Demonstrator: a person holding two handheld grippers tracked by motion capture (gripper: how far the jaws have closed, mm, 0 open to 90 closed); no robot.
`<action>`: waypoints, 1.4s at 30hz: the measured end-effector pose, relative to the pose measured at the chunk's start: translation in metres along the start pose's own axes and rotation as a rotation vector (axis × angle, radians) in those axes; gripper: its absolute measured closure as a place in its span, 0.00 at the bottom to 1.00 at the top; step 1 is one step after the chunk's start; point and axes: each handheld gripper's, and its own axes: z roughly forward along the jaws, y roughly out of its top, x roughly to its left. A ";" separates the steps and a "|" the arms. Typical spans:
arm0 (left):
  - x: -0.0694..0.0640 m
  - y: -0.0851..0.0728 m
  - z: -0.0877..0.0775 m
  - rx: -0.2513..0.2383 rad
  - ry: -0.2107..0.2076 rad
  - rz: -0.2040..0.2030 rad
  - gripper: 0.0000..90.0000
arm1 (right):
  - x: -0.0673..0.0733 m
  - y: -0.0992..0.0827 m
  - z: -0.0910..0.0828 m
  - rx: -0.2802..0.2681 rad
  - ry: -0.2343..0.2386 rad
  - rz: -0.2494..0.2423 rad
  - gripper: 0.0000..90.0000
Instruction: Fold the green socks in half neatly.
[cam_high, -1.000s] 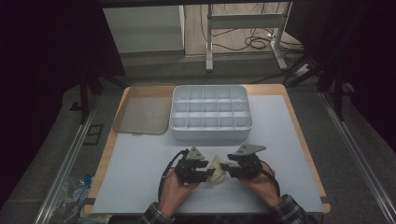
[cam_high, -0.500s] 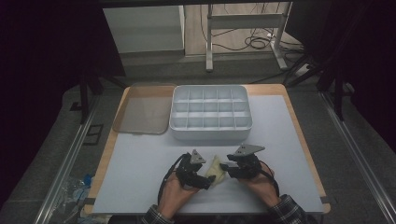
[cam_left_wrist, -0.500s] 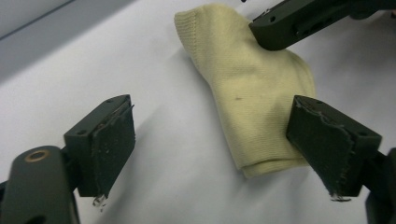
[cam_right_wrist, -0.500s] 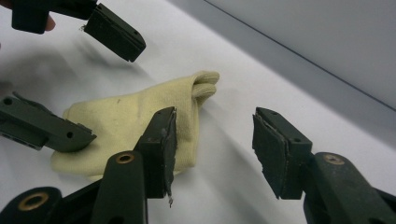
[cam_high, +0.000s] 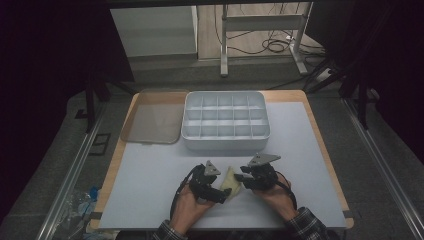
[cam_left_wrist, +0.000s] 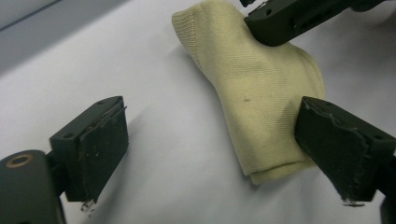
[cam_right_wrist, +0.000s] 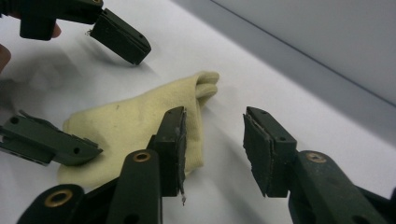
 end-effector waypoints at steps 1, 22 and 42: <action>-0.001 0.000 0.000 0.002 0.003 0.002 0.11 | 0.001 0.001 -0.001 -0.008 0.005 0.000 0.72; -0.002 0.001 0.000 0.004 0.017 0.002 0.09 | 0.008 0.016 0.015 -0.005 0.093 -0.018 0.99; 0.002 0.007 -0.017 -0.021 0.037 0.052 0.10 | 0.007 0.018 0.017 0.006 0.098 -0.003 0.97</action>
